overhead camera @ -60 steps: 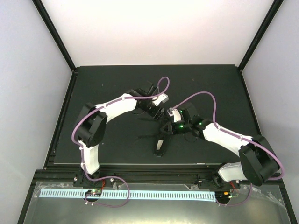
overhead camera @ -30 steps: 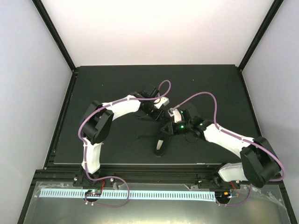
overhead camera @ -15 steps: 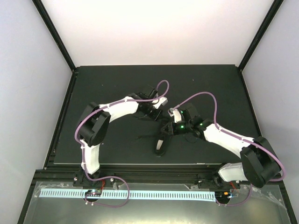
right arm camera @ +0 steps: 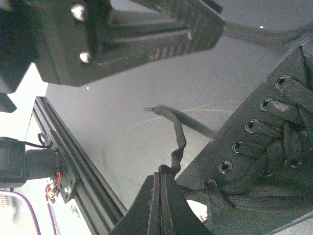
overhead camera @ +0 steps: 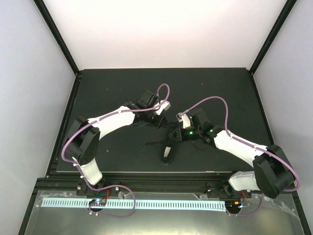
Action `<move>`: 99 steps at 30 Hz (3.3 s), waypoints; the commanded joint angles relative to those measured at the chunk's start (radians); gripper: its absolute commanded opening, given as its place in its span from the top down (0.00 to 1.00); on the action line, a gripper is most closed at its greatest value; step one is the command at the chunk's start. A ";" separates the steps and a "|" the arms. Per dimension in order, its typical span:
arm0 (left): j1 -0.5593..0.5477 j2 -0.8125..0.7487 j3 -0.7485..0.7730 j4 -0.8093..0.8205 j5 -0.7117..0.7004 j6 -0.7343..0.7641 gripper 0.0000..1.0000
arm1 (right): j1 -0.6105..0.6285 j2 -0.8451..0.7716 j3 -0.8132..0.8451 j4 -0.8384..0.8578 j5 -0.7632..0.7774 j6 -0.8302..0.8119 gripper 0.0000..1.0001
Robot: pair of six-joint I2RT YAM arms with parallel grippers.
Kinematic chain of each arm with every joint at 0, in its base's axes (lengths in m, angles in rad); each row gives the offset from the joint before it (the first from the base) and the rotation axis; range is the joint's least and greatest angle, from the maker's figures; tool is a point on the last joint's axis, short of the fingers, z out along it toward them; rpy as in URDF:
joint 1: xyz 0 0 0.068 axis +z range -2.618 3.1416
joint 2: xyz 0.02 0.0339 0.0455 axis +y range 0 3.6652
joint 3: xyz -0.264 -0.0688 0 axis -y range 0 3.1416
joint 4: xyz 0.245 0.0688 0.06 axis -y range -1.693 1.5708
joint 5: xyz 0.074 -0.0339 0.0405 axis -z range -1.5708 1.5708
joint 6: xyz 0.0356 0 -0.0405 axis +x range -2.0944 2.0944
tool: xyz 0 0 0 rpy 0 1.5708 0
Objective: Tie the shoes
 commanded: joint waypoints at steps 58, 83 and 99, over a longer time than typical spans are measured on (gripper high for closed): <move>0.002 0.318 0.165 0.232 0.118 -0.108 0.50 | 0.006 -0.061 -0.117 0.014 0.010 0.072 0.98; 0.001 0.282 0.096 0.234 0.136 -0.158 0.59 | 0.007 -0.063 -0.114 0.014 0.010 0.070 0.98; 0.001 0.275 0.061 0.245 0.140 -0.192 0.49 | 0.006 -0.068 -0.116 0.014 0.012 0.072 0.98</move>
